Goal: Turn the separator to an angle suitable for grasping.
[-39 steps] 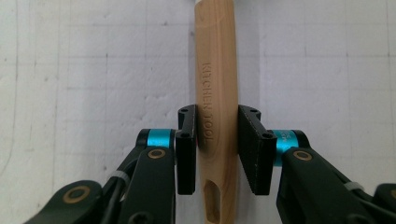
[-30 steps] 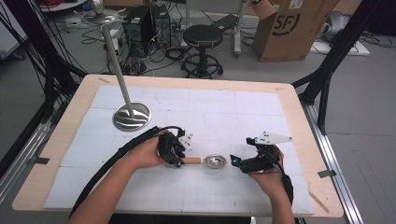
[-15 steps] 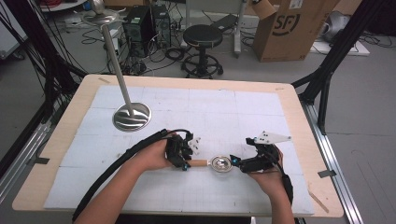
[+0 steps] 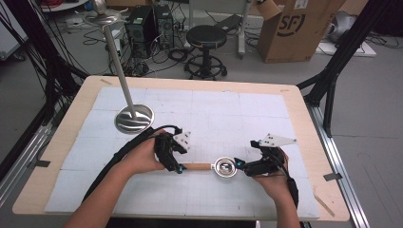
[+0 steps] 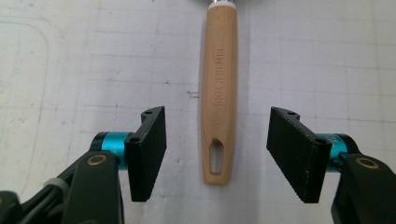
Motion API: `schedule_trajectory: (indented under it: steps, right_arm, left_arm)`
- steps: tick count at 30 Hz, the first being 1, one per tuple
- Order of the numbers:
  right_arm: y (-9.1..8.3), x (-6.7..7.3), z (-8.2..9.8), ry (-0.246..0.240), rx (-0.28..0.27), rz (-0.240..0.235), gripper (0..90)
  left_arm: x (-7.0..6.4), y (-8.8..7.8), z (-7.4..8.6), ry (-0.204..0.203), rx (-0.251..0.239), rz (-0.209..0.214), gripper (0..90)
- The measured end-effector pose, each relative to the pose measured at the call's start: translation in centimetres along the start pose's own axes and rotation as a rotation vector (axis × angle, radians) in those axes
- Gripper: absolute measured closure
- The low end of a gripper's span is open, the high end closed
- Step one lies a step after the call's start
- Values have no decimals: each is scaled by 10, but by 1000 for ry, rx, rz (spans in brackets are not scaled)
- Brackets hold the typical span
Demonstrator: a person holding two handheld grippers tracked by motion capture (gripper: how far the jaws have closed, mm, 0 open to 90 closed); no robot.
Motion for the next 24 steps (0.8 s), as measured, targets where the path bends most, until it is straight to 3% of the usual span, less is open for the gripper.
schedule_trajectory:
  steps: [1, 5, 11, 24]
  right_arm:
    - [0, 0, 0, -3, 2, 1, 2]
    - [1, 1, 0, -3, 6, 1, 2]
    - [2, 2, 1, -5, 16, 0, 2]
    - [5, 1, 3, -8, 32, 2, 2]
  left_arm:
    - [-1, -6, 5, -15, -34, -3, 377]
    - [-1, -18, 17, -28, -76, -12, 351]
    - [-1, -30, 32, -60, -104, -33, 348]
    - [-1, -56, 68, -132, -253, -58, 302]
Point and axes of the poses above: each handheld gripper's, and its own axes: y roughly forward along the jaws, z roughly out of its underside, x roughly to its left, the point moved 3 cm from there along y, roughly forward along the jaws, and after that the axes turned 1 degree about z, right-handed, at the moved point
